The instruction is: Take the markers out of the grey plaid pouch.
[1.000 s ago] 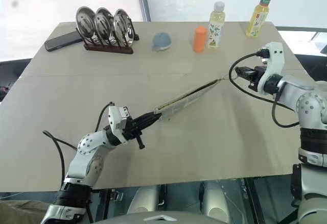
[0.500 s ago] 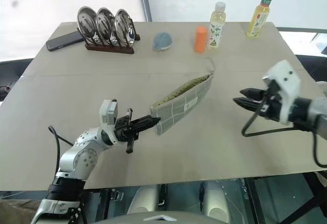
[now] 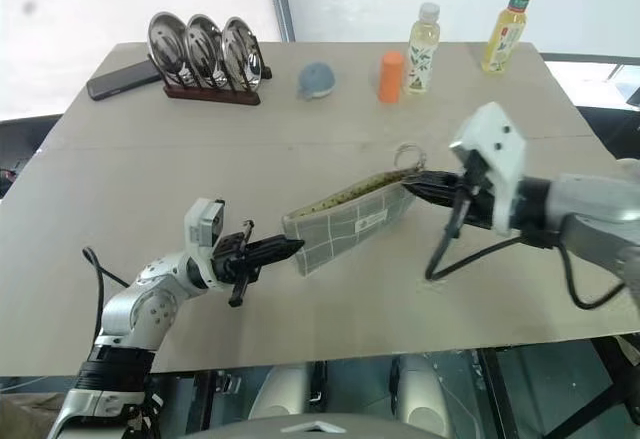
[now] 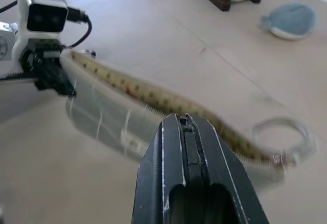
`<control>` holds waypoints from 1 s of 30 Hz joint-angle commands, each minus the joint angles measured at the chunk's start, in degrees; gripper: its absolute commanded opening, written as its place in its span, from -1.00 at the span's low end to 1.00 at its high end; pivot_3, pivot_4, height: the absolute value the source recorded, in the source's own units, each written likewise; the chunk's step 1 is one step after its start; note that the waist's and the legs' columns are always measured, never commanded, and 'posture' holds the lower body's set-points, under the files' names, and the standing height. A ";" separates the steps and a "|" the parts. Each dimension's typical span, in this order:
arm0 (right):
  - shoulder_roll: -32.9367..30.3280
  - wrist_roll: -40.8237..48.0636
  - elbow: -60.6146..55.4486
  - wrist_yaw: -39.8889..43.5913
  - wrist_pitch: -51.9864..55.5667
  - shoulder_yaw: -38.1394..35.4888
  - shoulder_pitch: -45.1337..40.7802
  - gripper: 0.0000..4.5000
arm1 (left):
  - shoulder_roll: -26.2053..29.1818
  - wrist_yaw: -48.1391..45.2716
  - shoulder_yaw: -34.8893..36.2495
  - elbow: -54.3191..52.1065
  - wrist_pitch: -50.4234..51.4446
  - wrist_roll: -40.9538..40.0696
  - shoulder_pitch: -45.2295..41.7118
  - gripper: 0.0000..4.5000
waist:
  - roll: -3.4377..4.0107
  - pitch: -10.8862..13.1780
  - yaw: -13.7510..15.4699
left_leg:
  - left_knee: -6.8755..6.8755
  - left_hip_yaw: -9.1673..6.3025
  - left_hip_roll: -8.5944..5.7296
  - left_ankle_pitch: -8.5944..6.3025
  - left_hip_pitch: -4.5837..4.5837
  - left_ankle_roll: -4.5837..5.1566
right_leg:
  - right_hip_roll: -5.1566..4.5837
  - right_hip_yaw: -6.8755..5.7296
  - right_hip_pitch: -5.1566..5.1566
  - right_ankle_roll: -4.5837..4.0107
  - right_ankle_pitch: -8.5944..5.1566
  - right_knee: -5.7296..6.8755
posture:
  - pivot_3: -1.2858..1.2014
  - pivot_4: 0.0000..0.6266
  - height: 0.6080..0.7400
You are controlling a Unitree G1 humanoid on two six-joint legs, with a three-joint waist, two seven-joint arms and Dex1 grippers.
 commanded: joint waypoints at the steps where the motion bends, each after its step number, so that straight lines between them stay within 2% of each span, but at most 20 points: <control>1: 1.84 -8.05 3.44 2.94 -4.70 7.10 -3.48 -0.97 | -0.31 -0.22 0.83 -1.91 -1.33 0.22 0.84 -1.00 | 0.00 0.00 0.15 | 0.00 -0.01 0.00 0.00 -0.02 0.00 | -0.01 0.00 0.00 -0.01 0.01 0.00 | 0.03 -0.52 1.00; 7: 0.83 -22.63 9.42 12.14 -12.36 20.33 -5.03 -0.97 | -0.92 1.83 1.96 -3.41 -1.42 -0.20 2.05 -1.00 | 0.00 0.00 0.18 | -0.02 0.02 -0.02 -0.01 -0.08 0.02 | -0.01 -0.01 0.00 -0.04 0.02 -0.04 | 0.03 -0.52 1.00; 13: -1.47 -30.98 11.12 20.41 -15.21 26.82 -5.40 -0.97 | -2.06 4.58 2.49 -5.67 2.36 -3.54 1.95 -1.00 | 0.00 0.01 0.14 | -0.01 0.03 -0.01 -0.01 -0.01 0.02 | -0.01 -0.01 0.00 -0.02 0.01 0.03 | 0.03 -0.52 1.00; 16: -5.55 -22.56 5.25 26.47 -7.92 21.38 -4.93 -0.97 | 0.11 4.58 2.34 -10.02 13.60 -12.37 1.63 -1.00 | 0.01 0.07 0.15 | 0.01 0.02 -0.01 -0.01 -0.04 0.02 | -0.03 -0.01 -0.01 -0.02 0.01 0.04 | 0.03 -0.52 1.00; 19: -7.96 -17.33 0.94 28.23 -3.98 16.05 -5.34 -0.97 | 1.94 5.31 2.52 -12.40 20.87 -17.87 1.51 -1.00 | 0.00 0.11 0.09 | -0.02 0.01 -0.01 -0.01 -0.03 0.01 | -0.03 -0.01 -0.02 -0.02 0.01 0.03 | 0.03 -0.52 1.00; 23: -8.47 -21.22 -1.39 27.10 -5.07 17.81 -4.23 -0.97 | 1.64 5.11 1.53 -9.39 17.90 -12.62 1.38 -1.00 | -0.01 0.10 0.08 | -0.03 0.02 -0.01 -0.02 0.02 0.01 | -0.01 -0.01 -0.01 0.17 -0.11 0.03 | 0.03 -0.52 1.00; 27: -6.19 -34.97 0.75 24.85 -13.39 29.02 -2.01 -0.97 | 1.54 1.72 -1.01 -2.10 8.61 -2.73 1.79 -1.00 | -0.07 0.04 0.08 | 0.02 0.03 -0.01 -0.01 0.09 0.01 | -0.02 -0.02 -0.01 0.18 -0.11 0.03 | 0.03 -0.52 1.00; 30: -3.35 -38.79 1.86 24.65 -16.14 31.92 -1.18 -0.97 | 1.36 -0.83 -1.82 1.62 3.52 1.39 2.28 -1.00 | -0.06 0.04 0.08 | 0.05 0.06 -0.01 -0.01 0.04 0.01 | -0.05 -0.01 -0.02 0.19 -0.11 0.03 | 0.03 -0.52 1.00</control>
